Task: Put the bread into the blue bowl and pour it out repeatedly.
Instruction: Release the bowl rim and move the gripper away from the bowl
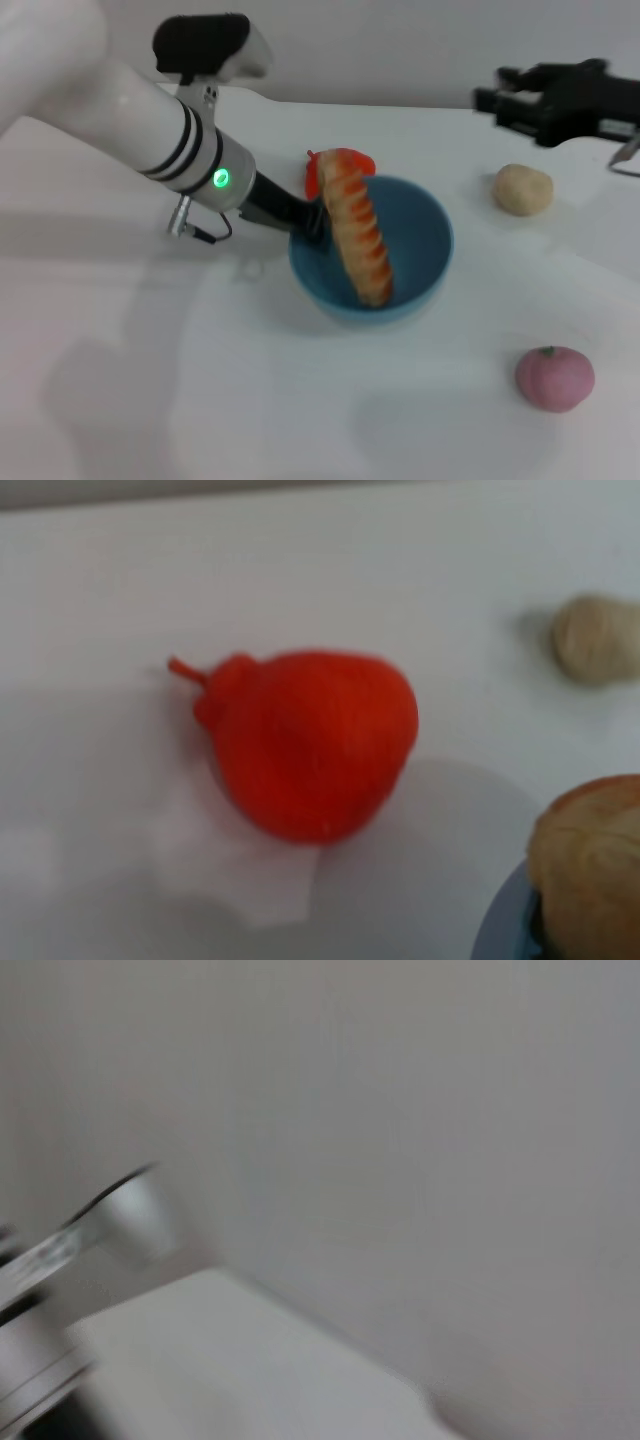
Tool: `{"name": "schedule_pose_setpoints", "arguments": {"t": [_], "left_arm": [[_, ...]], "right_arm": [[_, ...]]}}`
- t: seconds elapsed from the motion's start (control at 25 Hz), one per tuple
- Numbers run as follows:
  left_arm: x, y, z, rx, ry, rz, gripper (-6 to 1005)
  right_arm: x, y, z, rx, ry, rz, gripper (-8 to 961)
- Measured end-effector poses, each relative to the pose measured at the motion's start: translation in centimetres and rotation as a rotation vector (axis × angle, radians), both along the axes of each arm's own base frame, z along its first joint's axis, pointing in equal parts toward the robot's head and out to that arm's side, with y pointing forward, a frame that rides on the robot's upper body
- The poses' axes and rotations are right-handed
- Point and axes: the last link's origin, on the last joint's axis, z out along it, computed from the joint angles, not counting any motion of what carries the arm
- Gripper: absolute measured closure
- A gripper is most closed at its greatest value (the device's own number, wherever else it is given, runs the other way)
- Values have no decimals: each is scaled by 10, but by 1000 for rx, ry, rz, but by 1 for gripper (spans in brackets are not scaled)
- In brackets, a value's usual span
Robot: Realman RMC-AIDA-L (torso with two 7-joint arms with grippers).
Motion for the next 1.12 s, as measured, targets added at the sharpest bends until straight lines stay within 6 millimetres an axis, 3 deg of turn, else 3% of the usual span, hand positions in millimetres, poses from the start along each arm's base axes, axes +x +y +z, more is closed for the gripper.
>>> {"name": "schedule_pose_setpoints", "arguments": {"t": [0.2,0.52,0.8,0.96,1.12], "left_arm": [[-4,-14,-16,-79,79,-48,1001],[-6,-16,-20,-76,71,-42,1000],[-7,-12,-17,-55,68,-39,830],[-3,-1,-2,9,14,-26,650],[-3,6,15,90,-37,-38,561]], "right_arm": [[22,3,24,82,58,-83,559],[37,4,32,120,113,-128,559],[39,6,36,140,116,-133,558],[42,6,36,145,120,-146,558],[48,5,32,138,129,-171,558]]}}
